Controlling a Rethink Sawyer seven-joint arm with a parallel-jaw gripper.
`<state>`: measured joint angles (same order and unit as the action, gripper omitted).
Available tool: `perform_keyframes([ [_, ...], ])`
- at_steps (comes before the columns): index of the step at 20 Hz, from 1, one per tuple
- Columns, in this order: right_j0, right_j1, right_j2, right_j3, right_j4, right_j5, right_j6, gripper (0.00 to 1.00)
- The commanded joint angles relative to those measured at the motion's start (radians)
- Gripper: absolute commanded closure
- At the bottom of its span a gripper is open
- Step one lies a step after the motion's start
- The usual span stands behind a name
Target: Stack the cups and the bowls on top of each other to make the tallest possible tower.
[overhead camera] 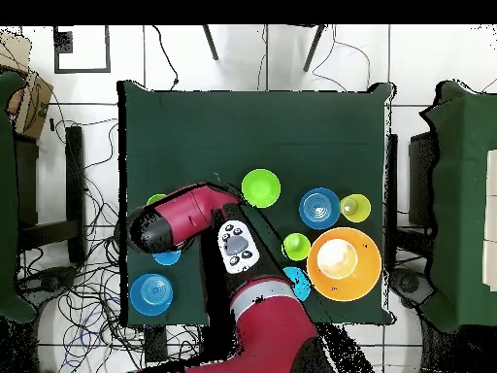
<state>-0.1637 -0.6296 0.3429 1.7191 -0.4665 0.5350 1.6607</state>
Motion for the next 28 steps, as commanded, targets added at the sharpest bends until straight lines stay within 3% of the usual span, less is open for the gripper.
perform_keyframes([
  [1, 0.017, 0.018, -0.013, -0.063, 0.042, -0.042, 0.163, 0.0],
  [21, 0.067, 0.065, -0.075, -0.119, 0.04, -0.084, 0.183, 0.0],
  [28, 0.066, 0.047, -0.069, -0.107, 0.069, -0.079, 0.172, 0.0],
])
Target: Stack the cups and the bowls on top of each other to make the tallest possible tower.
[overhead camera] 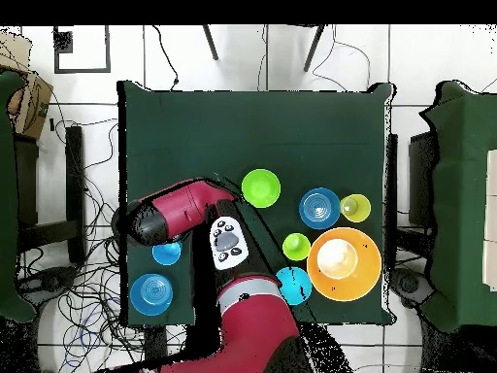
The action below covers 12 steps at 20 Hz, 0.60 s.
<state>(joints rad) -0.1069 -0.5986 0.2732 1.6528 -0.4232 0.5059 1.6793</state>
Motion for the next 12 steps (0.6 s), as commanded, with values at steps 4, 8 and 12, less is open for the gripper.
perform_keyframes([
  [4, -0.008, -0.001, 0.016, -0.046, 0.054, -0.013, 0.125, 0.0],
  [8, -0.007, 0.003, 0.008, -0.052, 0.056, -0.019, 0.12, 0.0],
  [12, 0.007, 0.014, -0.01, -0.049, 0.048, -0.049, 0.135, 0.0],
])
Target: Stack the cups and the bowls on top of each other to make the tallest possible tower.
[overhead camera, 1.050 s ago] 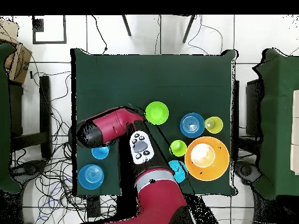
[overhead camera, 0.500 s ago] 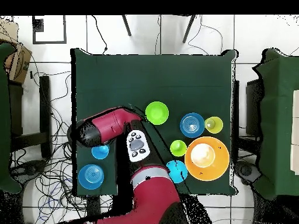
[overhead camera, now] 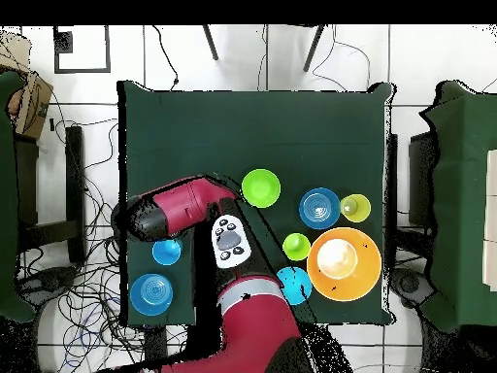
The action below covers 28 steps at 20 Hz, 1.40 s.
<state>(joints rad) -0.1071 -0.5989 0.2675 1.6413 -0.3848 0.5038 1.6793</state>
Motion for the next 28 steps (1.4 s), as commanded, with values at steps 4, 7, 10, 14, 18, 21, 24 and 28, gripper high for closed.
perform_keyframes([
  [4, 0.034, 0.032, -0.019, -0.062, 0.012, -0.046, 0.147, 0.0],
  [7, 0.052, 0.048, -0.035, -0.077, 0.011, -0.056, 0.156, 0.0],
  [10, 0.066, 0.068, -0.052, -0.08, 0.005, -0.085, 0.168, 0.0],
  [14, 0.074, 0.075, -0.072, -0.062, 0.001, -0.13, 0.175, 0.0],
  [18, 0.097, 0.097, -0.098, -0.071, 0.004, -0.164, 0.184, 0.0],
  [21, 0.115, 0.112, -0.121, -0.068, 0.004, -0.195, 0.193, 0.0],
  [24, 0.125, 0.129, -0.135, -0.065, 0.002, -0.232, 0.198, 0.0],
  [28, 0.132, 0.156, -0.15, -0.074, 0.002, -0.267, 0.197, 0.0],
])
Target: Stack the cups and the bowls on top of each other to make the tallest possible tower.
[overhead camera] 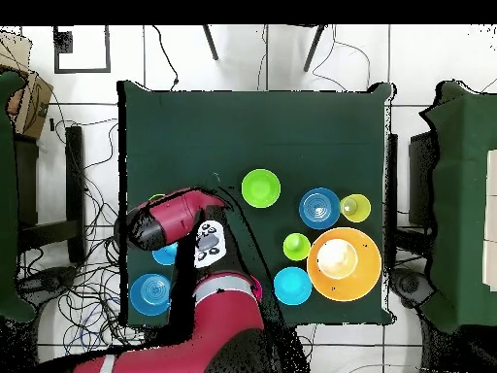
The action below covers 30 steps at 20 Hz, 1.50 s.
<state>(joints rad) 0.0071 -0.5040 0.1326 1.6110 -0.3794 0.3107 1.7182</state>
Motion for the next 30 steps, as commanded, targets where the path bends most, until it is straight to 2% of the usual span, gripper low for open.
perform_keyframes([
  [1, 0.017, 0.067, -0.018, -0.044, -0.004, -0.083, 0.157, 0.0],
  [10, 0.028, 0.094, -0.035, -0.043, 0.004, -0.137, 0.154, 0.0],
  [15, 0.03, 0.091, -0.04, -0.044, 0.015, -0.108, 0.136, 0.0],
  [16, 0.027, 0.09, -0.036, -0.045, 0.017, -0.099, 0.129, 1.0],
  [30, 0.018, 0.088, -0.028, -0.04, 0.027, -0.098, 0.119, 1.0],
])
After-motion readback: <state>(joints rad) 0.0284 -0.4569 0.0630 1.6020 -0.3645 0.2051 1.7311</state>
